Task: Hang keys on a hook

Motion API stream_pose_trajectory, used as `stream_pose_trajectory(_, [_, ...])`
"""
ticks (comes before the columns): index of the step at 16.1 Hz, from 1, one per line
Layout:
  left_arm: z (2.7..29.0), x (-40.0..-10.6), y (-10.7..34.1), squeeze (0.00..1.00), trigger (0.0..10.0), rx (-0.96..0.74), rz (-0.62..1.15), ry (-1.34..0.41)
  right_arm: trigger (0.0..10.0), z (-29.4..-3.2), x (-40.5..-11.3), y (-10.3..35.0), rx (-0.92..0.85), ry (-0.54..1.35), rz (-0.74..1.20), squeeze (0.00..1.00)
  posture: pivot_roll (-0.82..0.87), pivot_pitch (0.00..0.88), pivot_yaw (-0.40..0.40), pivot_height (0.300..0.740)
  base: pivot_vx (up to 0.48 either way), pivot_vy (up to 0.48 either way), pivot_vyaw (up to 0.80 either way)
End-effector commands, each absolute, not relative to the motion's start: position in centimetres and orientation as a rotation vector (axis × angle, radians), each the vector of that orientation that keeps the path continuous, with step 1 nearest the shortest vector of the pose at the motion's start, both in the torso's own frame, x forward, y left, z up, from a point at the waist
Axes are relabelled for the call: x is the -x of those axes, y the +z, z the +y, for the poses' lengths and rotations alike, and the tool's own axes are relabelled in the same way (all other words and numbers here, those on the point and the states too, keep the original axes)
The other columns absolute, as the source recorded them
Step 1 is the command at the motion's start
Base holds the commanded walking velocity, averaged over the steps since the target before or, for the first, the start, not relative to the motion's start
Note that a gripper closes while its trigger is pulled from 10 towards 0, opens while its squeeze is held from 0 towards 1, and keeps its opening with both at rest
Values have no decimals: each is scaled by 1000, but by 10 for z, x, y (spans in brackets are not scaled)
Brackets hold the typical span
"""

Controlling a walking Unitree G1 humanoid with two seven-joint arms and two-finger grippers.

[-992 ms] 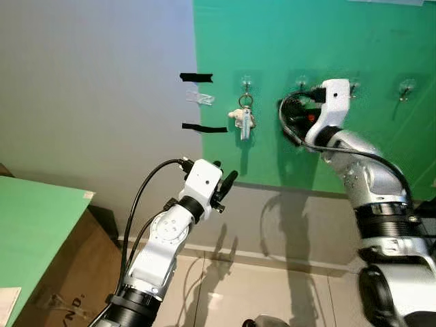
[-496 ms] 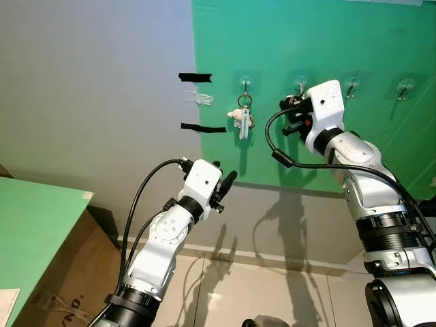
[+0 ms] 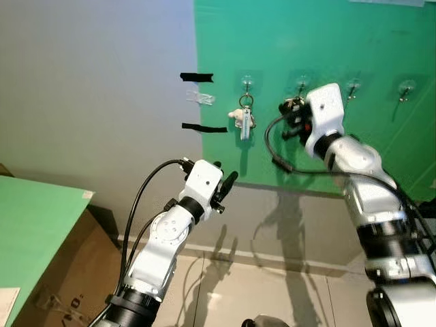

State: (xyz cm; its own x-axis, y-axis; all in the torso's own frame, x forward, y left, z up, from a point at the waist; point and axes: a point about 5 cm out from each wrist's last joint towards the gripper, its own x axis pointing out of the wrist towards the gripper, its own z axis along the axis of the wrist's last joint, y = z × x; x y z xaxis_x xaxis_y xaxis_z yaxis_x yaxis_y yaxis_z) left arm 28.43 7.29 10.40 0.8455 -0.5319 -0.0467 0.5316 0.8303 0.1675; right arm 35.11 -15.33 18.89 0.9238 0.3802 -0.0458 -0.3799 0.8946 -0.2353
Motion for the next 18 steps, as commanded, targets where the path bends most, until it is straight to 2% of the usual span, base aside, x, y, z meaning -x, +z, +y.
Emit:
stream_pose_trajectory(1, [73, -283, 105, 0, 10000, -183, -9, -565, 0, -152, -349, 195, 267, 407, -20, 0, -146, 0, -19, 736, 0, 0, 0])
stream_pose_trajectory(8, [73, -283, 102, 0, 10000, -181, 1, -576, 0, -162, -350, 217, 275, 352, -91, 0, -154, 0, -12, 736, 0, 0, 0])
stream_pose_trajectory(11, [91, -276, 82, 0, 10000, -223, 23, -592, 0, -166, -352, 216, 278, 338, -84, 0, -152, 0, -13, 736, 0, 0, 0])
stream_pose_trajectory(12, [108, -268, 70, 0, 10000, -192, 26, -576, 0, -164, -353, 215, 276, 338, -83, 0, -143, 0, -19, 736, 0, 0, 0])
stream_pose_trajectory(14, [112, -261, 68, 0, 10000, -155, 16, -575, 0, -162, -354, 214, 269, 344, -81, 0, -135, 0, -23, 736, 0, 0, 0])
stream_pose_trajectory(18, [96, -251, 71, 0, 10000, -103, -47, -676, 0, -157, -361, 209, 222, 373, -61, 0, -107, 0, -43, 736, 0, 0, 0])
